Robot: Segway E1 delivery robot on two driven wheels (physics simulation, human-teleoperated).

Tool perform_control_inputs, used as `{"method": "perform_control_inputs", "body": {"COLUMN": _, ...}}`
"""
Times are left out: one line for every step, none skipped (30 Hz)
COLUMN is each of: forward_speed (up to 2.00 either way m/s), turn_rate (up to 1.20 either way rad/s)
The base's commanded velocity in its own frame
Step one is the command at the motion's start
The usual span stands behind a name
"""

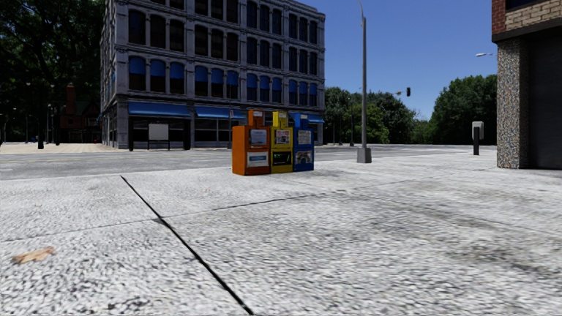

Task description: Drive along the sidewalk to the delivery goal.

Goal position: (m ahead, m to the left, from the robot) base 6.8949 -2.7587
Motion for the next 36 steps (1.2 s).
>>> {"method": "perform_control_inputs", "body": {"forward_speed": 1.33, "turn_rate": 0.00}}
{"method": "perform_control_inputs", "body": {"forward_speed": 1.33, "turn_rate": 0.00}}
{"method": "perform_control_inputs", "body": {"forward_speed": 1.33, "turn_rate": 0.00}}
{"method": "perform_control_inputs", "body": {"forward_speed": 1.33, "turn_rate": 0.00}}
{"method": "perform_control_inputs", "body": {"forward_speed": 1.24, "turn_rate": 0.00}}
{"method": "perform_control_inputs", "body": {"forward_speed": 0.96, "turn_rate": 0.00}}
{"method": "perform_control_inputs", "body": {"forward_speed": 0.83, "turn_rate": 0.00}}
{"method": "perform_control_inputs", "body": {"forward_speed": 0.74, "turn_rate": 0.00}}
{"method": "perform_control_inputs", "body": {"forward_speed": 0.72, "turn_rate": 0.00}}
{"method": "perform_control_inputs", "body": {"forward_speed": 0.71, "turn_rate": 0.00}}
{"method": "perform_control_inputs", "body": {"forward_speed": 0.71, "turn_rate": -0.06}}
{"method": "perform_control_inputs", "body": {"forward_speed": 0.71, "turn_rate": -0.06}}
{"method": "perform_control_inputs", "body": {"forward_speed": 0.71, "turn_rate": -0.16}}
{"method": "perform_control_inputs", "body": {"forward_speed": 0.71, "turn_rate": -0.19}}
{"method": "perform_control_inputs", "body": {"forward_speed": 0.71, "turn_rate": -0.21}}
{"method": "perform_control_inputs", "body": {"forward_speed": 0.71, "turn_rate": -0.22}}
{"method": "perform_control_inputs", "body": {"forward_speed": 0.71, "turn_rate": -0.23}}
{"method": "perform_control_inputs", "body": {"forward_speed": 0.72, "turn_rate": -0.24}}
{"method": "perform_control_inputs", "body": {"forward_speed": 0.72, "turn_rate": -0.24}}
{"method": "perform_control_inputs", "body": {"forward_speed": 0.72, "turn_rate": -0.24}}
{"method": "perform_control_inputs", "body": {"forward_speed": 0.72, "turn_rate": -0.25}}
{"method": "perform_control_inputs", "body": {"forward_speed": 0.72, "turn_rate": -0.25}}
{"method": "perform_control_inputs", "body": {"forward_speed": 0.72, "turn_rate": -0.25}}
{"method": "perform_control_inputs", "body": {"forward_speed": 0.73, "turn_rate": -0.25}}
{"method": "perform_control_inputs", "body": {"forward_speed": 0.76, "turn_rate": -0.25}}
{"method": "perform_control_inputs", "body": {"forward_speed": 0.82, "turn_rate": -0.25}}
{"method": "perform_control_inputs", "body": {"forward_speed": 0.89, "turn_rate": -0.25}}
{"method": "perform_control_inputs", "body": {"forward_speed": 0.93, "turn_rate": -0.25}}
{"method": "perform_control_inputs", "body": {"forward_speed": 1.00, "turn_rate": -0.25}}
{"method": "perform_control_inputs", "body": {"forward_speed": 1.03, "turn_rate": -0.25}}
{"method": "perform_control_inputs", "body": {"forward_speed": 1.04, "turn_rate": -0.25}}
{"method": "perform_control_inputs", "body": {"forward_speed": 1.04, "turn_rate": -0.25}}
{"method": "perform_control_inputs", "body": {"forward_speed": 1.05, "turn_rate": -0.25}}
{"method": "perform_control_inputs", "body": {"forward_speed": 1.05, "turn_rate": -0.25}}
{"method": "perform_control_inputs", "body": {"forward_speed": 1.07, "turn_rate": -0.25}}
{"method": "perform_control_inputs", "body": {"forward_speed": 1.07, "turn_rate": -0.25}}
